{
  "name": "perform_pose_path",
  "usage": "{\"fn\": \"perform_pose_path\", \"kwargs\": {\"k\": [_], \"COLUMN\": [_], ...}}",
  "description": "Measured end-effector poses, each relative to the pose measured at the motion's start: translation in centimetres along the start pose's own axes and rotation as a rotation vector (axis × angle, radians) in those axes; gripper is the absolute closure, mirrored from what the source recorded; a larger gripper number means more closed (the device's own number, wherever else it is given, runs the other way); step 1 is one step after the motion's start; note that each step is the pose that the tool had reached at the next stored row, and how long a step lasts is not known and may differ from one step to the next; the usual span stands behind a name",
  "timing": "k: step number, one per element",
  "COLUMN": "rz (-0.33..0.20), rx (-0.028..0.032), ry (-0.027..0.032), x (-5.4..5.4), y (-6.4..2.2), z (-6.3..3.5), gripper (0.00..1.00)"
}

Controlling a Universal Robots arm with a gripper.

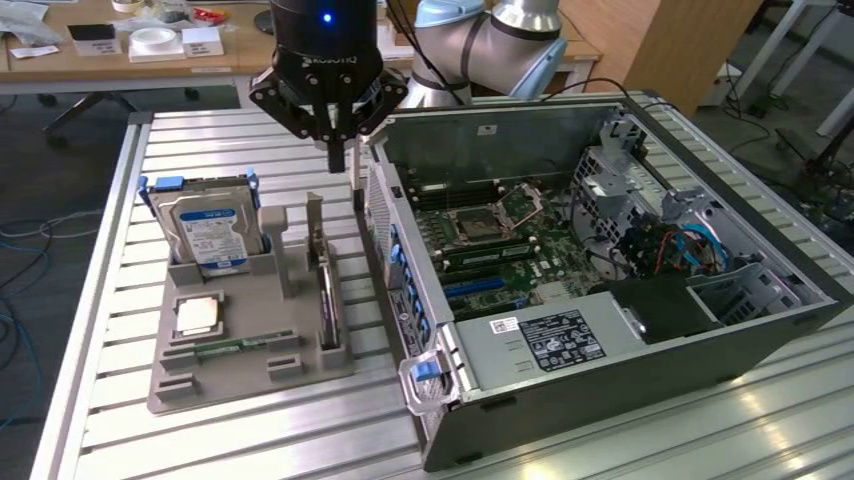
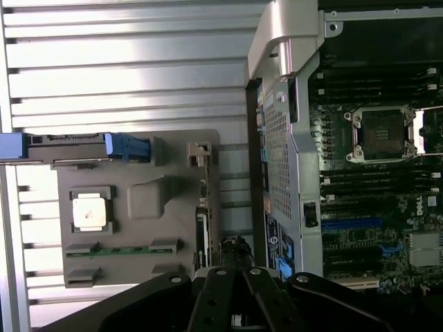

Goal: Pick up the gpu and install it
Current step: 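Reach for the gpu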

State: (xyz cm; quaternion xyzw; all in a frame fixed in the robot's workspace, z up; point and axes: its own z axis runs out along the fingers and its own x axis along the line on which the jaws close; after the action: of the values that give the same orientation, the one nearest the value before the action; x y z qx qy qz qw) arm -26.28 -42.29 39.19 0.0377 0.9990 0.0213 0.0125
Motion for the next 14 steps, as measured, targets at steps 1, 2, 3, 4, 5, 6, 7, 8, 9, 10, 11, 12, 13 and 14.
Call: {"fn": "perform_pose_path", "kwargs": {"k": [1,2,3,4,5,6,7,8,9,10,11,12,13,14], "rz": [0.000,0.000,0.000,0.000,0.000,0.000,0.000,0.000,0.000,0.000,0.000,0.000,0.000,0.000], "rx": [0.0000,0.0000,-0.0001,0.0000,0.0000,0.0001,-0.0001,-0.0001,0.0000,0.0000,-0.0001,0.0000,-0.0001,-0.0001], "ry": [0.0000,-0.0001,-0.0001,-0.0001,-0.0001,-0.0001,-0.0001,-0.0001,0.0000,-0.0001,-0.0001,-0.0001,0.0000,-0.0001], "x": [0.0,0.0,0.0,0.0,0.1,0.3,0.5,0.6,0.8,0.9,1.0,1.1,1.1,1.1], "y": [-0.15,-0.28,-0.36,-0.41,-0.46,-0.49,-0.51,-0.53,-0.55,-0.56,-0.57,-0.57,-0.57,-0.57], "z": [-0.01,-0.01,-0.01,-0.01,-0.01,0.00,0.02,0.03,0.04,0.05,0.06,0.06,0.06,0.06], "gripper": [0.89,0.89,0.89,0.89,0.89,0.89,0.89,0.89,0.89,0.89,0.89,0.89,0.89,0.89]}}
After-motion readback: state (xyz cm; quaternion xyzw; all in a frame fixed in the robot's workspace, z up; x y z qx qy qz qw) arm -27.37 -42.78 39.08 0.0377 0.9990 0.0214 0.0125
